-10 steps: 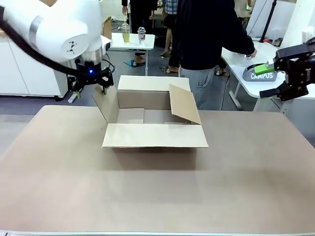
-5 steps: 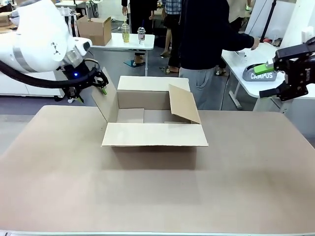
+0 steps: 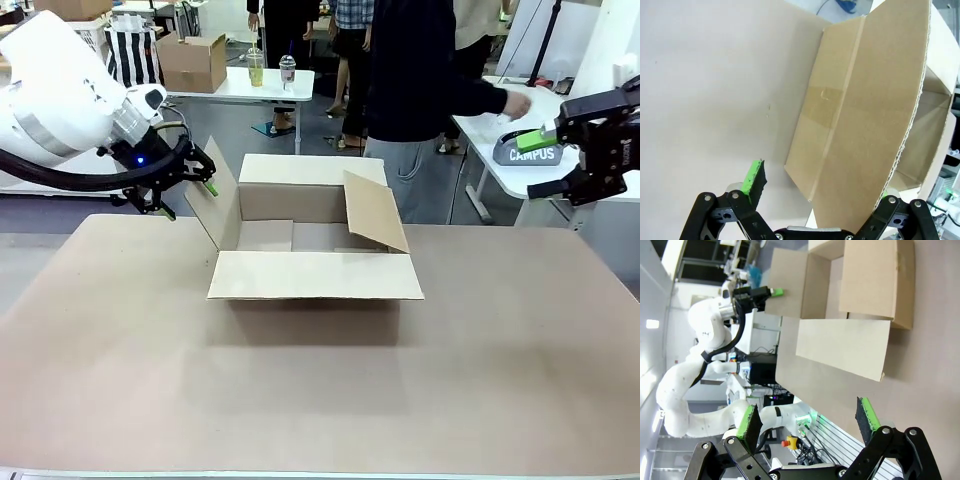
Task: Pack the gift set into the box.
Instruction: Place both hands on the side flaps of the Package Box and spread them outward.
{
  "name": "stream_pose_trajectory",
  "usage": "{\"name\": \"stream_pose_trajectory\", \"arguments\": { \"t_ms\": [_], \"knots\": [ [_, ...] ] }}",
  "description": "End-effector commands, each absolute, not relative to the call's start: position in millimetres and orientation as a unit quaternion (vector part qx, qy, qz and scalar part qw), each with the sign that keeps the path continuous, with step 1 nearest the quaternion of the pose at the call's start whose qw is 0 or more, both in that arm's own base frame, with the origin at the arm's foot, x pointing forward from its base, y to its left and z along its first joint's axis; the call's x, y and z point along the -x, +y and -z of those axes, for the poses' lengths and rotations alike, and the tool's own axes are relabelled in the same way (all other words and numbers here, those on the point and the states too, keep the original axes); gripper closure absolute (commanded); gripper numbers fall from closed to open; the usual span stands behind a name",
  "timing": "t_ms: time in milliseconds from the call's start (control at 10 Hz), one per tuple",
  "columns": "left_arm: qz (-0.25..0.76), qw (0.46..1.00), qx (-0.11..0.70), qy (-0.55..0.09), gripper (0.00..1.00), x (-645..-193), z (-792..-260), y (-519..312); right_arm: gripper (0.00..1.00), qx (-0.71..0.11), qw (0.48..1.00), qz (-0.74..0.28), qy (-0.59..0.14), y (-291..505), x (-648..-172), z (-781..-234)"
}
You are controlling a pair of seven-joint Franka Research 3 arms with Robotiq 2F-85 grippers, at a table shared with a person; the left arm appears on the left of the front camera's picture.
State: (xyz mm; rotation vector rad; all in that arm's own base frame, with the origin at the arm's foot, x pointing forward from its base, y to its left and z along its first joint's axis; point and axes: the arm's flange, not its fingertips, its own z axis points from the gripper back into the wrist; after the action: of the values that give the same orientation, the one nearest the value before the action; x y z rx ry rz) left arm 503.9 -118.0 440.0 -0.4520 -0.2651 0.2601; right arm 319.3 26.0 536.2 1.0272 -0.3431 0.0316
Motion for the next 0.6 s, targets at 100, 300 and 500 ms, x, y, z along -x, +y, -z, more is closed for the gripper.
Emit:
{"name": "stream_pose_trajectory", "arguments": {
  "t_ms": [100, 300, 500],
  "knots": [
    [-0.126, 0.958, 0.217, -0.141, 0.00, -505.6, -444.9, -120.6, 0.00, -0.497, 0.850, -0.025, -0.173, 27.0, -322.0, -535.7],
    [-0.126, 0.958, 0.217, -0.141, 0.00, -505.6, -444.9, -120.6, 0.00, -0.489, 0.857, -0.015, -0.163, 25.9, -319.3, -536.2],
    [-0.126, 0.958, 0.217, -0.141, 0.00, -505.6, -444.9, -120.6, 0.00, -0.306, 0.941, 0.007, -0.144, 68.9, -340.5, -558.8]
  ]
}}
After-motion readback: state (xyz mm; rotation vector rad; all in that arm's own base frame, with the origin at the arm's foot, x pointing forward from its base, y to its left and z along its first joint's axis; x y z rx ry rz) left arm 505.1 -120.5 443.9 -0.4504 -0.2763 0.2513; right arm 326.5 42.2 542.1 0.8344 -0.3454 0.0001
